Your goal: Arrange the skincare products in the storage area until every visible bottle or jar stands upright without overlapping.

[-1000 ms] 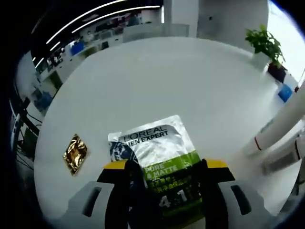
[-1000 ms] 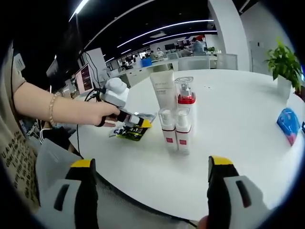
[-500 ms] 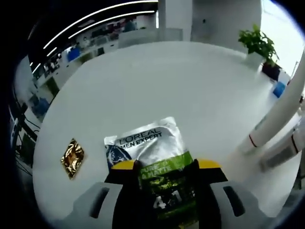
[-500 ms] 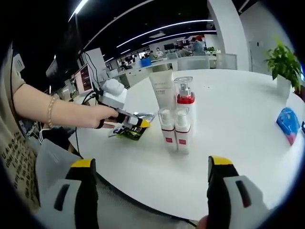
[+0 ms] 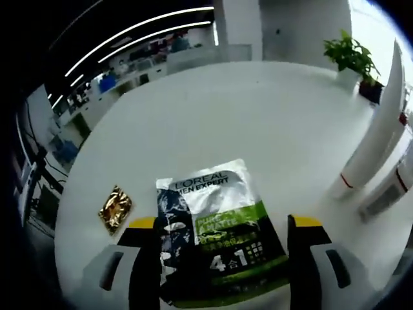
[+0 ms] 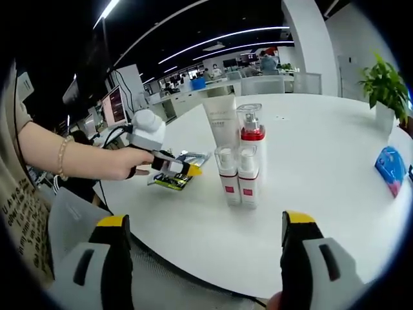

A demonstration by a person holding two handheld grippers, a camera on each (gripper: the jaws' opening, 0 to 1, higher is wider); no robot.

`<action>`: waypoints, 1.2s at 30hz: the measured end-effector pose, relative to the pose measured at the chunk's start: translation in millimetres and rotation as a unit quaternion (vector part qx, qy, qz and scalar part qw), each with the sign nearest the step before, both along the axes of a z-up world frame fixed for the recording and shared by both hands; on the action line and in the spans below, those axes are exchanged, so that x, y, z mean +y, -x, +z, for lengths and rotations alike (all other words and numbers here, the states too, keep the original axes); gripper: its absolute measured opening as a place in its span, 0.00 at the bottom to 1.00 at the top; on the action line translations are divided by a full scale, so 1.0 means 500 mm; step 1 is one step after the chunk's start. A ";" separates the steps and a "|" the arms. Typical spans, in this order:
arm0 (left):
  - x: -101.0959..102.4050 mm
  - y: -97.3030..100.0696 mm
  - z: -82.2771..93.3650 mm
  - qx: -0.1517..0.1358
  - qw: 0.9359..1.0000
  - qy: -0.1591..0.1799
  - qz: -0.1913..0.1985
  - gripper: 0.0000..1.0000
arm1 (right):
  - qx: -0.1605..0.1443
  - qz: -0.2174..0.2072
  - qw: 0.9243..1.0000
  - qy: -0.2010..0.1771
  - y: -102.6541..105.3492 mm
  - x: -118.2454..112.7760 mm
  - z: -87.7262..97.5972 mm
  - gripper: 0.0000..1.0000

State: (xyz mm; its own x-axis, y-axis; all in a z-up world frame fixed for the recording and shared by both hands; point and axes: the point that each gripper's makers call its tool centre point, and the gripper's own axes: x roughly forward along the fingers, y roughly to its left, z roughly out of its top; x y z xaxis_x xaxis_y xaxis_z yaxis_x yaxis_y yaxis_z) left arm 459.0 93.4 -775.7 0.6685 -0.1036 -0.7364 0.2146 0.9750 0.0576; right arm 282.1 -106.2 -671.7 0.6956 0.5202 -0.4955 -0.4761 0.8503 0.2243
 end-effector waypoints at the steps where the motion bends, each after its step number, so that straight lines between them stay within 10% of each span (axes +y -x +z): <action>1: 0.006 0.005 -0.008 0.012 1.000 0.005 0.012 0.81 | 0.000 0.000 1.000 0.000 0.000 0.000 0.000 0.97; 27: -0.018 0.013 -0.011 0.029 0.999 0.023 -0.017 0.61 | 0.003 -0.001 1.000 0.001 -0.001 0.000 -0.002 0.97; 36: -0.031 0.007 -0.016 0.026 0.999 0.029 -0.037 0.29 | 0.004 -0.001 1.000 0.001 0.000 0.000 -0.002 0.97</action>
State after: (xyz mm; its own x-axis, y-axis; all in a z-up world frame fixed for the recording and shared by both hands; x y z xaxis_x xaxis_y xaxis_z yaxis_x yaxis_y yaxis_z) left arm 455.5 77.9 -783.7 0.6185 -0.1945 -0.7613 0.2874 0.9577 -0.0112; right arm 282.2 -106.0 -672.9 0.6927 0.5179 -0.5020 -0.4722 0.8517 0.2271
